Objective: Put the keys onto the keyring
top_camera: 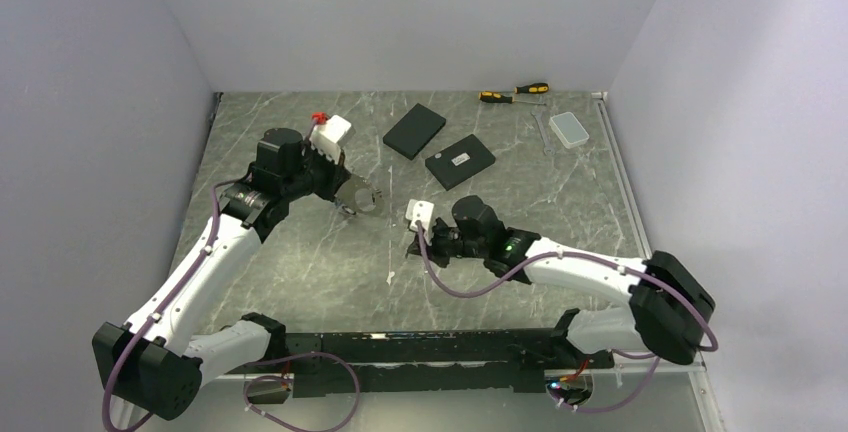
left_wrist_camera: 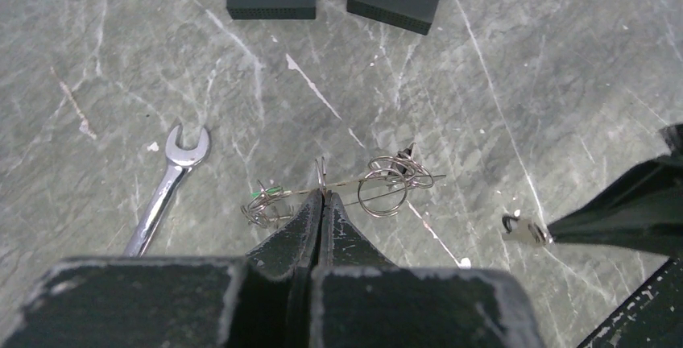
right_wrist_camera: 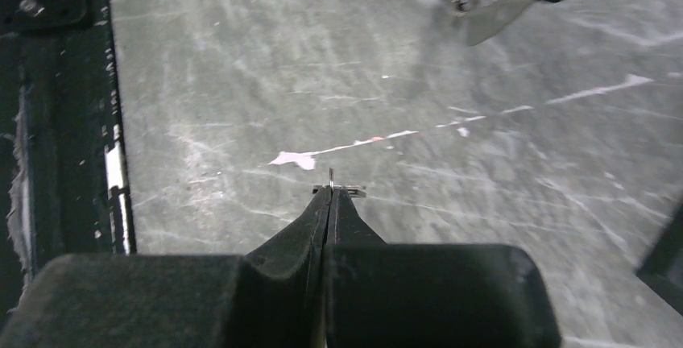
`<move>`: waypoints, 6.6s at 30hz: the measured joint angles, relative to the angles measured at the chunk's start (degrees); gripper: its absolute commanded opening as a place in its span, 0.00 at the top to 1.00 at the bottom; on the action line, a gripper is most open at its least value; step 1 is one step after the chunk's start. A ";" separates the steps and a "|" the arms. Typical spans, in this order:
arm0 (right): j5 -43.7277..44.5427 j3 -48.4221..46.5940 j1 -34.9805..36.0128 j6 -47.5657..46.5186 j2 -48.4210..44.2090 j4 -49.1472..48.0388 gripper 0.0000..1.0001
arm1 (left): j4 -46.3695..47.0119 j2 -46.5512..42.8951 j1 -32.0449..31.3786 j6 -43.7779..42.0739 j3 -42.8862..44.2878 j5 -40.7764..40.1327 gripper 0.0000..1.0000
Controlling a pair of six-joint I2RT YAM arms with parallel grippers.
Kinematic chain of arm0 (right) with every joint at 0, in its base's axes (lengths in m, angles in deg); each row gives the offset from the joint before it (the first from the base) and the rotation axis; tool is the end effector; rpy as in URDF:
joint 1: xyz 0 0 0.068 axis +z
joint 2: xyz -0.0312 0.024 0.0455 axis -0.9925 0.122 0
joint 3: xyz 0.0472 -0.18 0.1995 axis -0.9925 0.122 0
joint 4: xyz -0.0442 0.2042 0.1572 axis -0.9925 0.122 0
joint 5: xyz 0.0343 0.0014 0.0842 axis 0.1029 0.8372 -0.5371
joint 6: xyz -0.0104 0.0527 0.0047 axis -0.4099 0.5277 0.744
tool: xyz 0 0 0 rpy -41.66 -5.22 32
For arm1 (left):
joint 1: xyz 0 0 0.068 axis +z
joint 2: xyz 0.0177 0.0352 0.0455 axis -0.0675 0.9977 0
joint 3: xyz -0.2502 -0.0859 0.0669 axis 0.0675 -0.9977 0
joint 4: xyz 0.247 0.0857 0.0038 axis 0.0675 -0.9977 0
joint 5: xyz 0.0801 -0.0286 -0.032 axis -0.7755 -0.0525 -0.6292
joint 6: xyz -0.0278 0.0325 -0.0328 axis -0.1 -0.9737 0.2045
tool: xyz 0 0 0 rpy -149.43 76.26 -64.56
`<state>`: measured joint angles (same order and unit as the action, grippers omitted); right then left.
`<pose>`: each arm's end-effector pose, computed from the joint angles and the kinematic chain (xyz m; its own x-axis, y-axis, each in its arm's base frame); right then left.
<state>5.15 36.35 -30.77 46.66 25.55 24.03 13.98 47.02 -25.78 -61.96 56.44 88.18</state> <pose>0.1579 0.2263 0.2173 -0.0446 -0.4380 -0.8979 -0.9812 0.1881 -0.0430 0.2188 -0.0970 0.3407 -0.3814 0.2424 -0.8921 0.5884 0.8079 -0.0321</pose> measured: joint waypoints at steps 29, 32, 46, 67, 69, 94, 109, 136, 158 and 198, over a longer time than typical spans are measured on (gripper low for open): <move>27.43 -5.95 -0.83 -0.81 -15.76 6.08 1.00 | 1.18 0.09 -1.05 -4.20 -0.02 26.25 1.00; 26.93 -7.98 -0.83 -1.53 -15.56 5.99 1.00 | 1.20 0.59 -1.22 -4.42 -0.02 27.52 1.00; 21.73 -12.61 -0.90 -1.75 -10.34 8.20 1.00 | 7.10 4.22 -3.89 1.64 -1.03 26.47 1.00; 11.74 -17.49 -1.53 0.35 -6.99 16.17 1.00 | 7.10 4.92 -6.05 2.25 -2.34 24.30 1.00; 11.72 -17.49 -1.53 0.33 -6.82 16.15 1.00 | 7.06 4.92 -6.05 2.03 -2.34 24.41 1.00; 8.79 -17.40 -2.58 2.34 -4.35 10.34 1.00 | 5.68 5.64 -6.08 1.03 -1.95 26.86 1.00; 5.86 -16.92 -4.42 5.51 -3.48 6.82 1.00 | 5.38 5.64 -6.99 0.74 -1.95 26.75 1.00; 3.37 -14.43 -4.63 7.39 -4.98 5.53 1.00 | 4.09 5.64 -7.34 -0.26 -1.95 25.70 1.00; 1.53 -14.43 -6.08 7.43 -2.93 5.29 1.00 | 4.11 5.64 -7.34 -0.31 -1.92 25.75 1.00; 1.44 -14.82 -7.08 7.65 -2.95 5.18 1.00 | 3.65 5.64 -7.54 -1.53 -1.92 25.70 1.00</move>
<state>6.59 21.53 -37.85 54.31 22.60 29.21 17.63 52.66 -33.32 -63.49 54.52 113.88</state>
